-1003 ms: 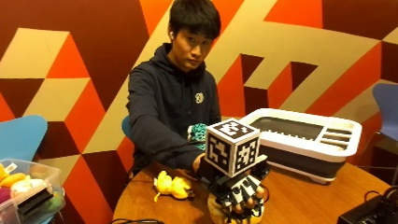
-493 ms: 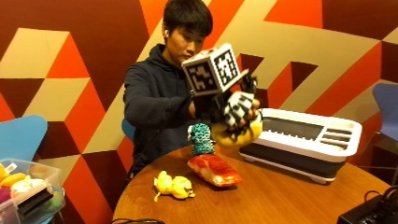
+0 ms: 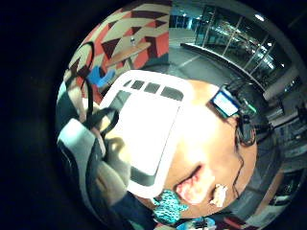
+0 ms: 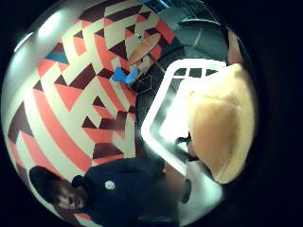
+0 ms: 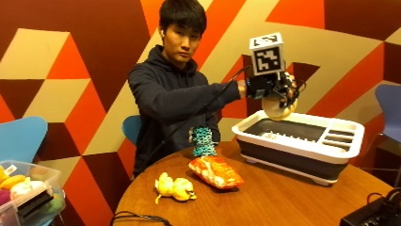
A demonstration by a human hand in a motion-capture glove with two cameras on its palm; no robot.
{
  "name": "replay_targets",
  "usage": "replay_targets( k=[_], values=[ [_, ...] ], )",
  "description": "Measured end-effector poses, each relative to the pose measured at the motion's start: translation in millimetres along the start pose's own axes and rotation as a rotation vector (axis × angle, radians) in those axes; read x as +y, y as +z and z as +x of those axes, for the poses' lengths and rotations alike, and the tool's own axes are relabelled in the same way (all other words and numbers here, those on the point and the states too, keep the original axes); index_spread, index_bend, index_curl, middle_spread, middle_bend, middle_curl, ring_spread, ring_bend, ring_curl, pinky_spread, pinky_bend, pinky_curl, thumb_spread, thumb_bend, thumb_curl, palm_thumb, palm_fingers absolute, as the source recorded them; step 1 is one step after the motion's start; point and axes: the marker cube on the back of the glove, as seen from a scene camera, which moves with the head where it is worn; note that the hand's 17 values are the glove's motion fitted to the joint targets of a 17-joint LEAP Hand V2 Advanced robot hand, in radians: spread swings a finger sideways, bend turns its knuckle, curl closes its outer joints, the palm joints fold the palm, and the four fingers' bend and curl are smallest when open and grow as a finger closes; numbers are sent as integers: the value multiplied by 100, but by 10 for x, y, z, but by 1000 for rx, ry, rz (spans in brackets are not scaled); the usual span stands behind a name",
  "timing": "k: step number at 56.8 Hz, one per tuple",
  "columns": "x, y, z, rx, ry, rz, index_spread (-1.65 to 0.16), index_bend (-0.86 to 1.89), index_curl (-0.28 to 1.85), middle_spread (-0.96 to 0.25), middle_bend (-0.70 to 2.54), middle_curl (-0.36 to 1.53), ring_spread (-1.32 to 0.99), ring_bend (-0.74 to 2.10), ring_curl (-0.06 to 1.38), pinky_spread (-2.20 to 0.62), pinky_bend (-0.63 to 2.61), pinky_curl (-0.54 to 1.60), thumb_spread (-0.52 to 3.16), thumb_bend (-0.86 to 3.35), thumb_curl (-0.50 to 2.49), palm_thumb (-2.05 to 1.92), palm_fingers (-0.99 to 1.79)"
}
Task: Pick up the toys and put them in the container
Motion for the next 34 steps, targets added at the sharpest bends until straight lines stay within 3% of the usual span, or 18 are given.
replay_targets(
  k=[5,6,7,10,20,34],
  values=[
    [78,458,-219,56,-85,-236,-48,55,91,-32,105,86,-36,148,70,-35,134,61,23,20,80,56,32],
    [106,517,-240,51,-113,-276,-47,52,91,-31,102,85,-35,144,69,-33,131,61,33,20,80,53,20],
    [131,560,-248,46,-136,-305,-44,45,87,-27,87,80,-30,126,66,-26,132,62,43,13,76,43,-27],
    [185,607,-228,51,-174,-315,-39,36,81,-18,66,72,-21,96,60,-17,128,59,61,5,69,31,-56],
    [414,222,67,118,-117,-292,-31,17,64,-6,36,57,-7,50,39,-2,103,45,99,-1,56,22,-25],
    [1138,-468,958,146,6,-254,-27,15,53,-2,23,50,-2,32,32,4,86,37,123,-1,44,16,-10]
  ],
)
